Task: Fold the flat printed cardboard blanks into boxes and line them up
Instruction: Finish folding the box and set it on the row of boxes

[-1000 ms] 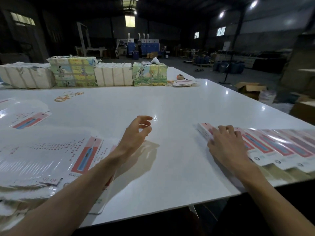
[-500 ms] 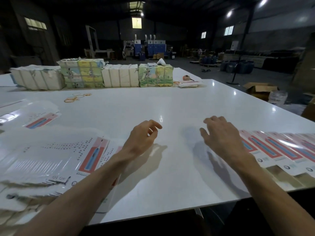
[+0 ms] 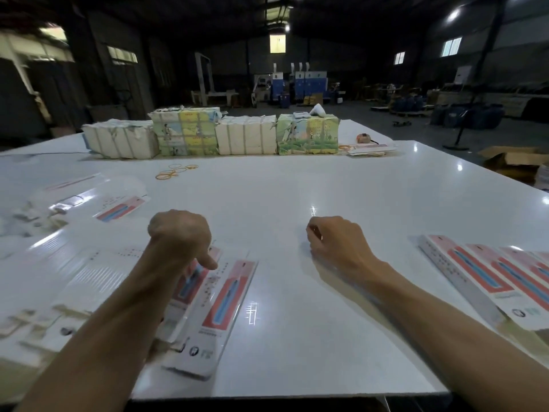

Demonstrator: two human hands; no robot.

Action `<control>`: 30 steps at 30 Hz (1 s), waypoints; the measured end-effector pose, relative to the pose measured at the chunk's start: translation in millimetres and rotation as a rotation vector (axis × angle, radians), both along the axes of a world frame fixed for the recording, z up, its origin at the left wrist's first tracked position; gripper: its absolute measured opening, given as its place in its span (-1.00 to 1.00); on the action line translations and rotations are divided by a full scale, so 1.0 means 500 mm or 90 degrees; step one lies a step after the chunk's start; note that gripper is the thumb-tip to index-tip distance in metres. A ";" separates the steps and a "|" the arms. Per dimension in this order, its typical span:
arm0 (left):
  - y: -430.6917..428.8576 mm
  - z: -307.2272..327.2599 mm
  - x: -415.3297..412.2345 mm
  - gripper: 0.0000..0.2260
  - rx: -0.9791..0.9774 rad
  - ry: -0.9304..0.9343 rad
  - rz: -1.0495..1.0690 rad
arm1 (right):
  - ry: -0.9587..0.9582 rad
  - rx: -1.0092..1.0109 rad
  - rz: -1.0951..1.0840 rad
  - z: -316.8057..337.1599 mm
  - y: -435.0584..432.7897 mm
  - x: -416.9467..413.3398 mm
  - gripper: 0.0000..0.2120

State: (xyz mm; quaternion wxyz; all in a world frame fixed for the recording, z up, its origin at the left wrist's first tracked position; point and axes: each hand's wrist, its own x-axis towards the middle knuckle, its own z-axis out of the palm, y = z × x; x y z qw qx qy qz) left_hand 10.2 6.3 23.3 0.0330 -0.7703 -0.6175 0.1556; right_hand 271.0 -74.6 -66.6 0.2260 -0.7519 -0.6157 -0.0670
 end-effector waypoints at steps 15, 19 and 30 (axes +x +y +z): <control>0.073 0.004 -0.032 -0.60 -0.014 -0.147 -0.035 | 0.070 0.036 0.047 -0.007 0.014 0.009 -0.82; 0.083 0.016 0.014 -0.80 -0.079 -0.474 -0.097 | 0.081 0.067 0.062 -0.010 0.017 0.012 -0.83; -0.020 -0.148 0.189 -0.47 -0.584 -1.153 -0.093 | 0.137 0.363 0.135 0.006 0.034 0.027 -0.68</control>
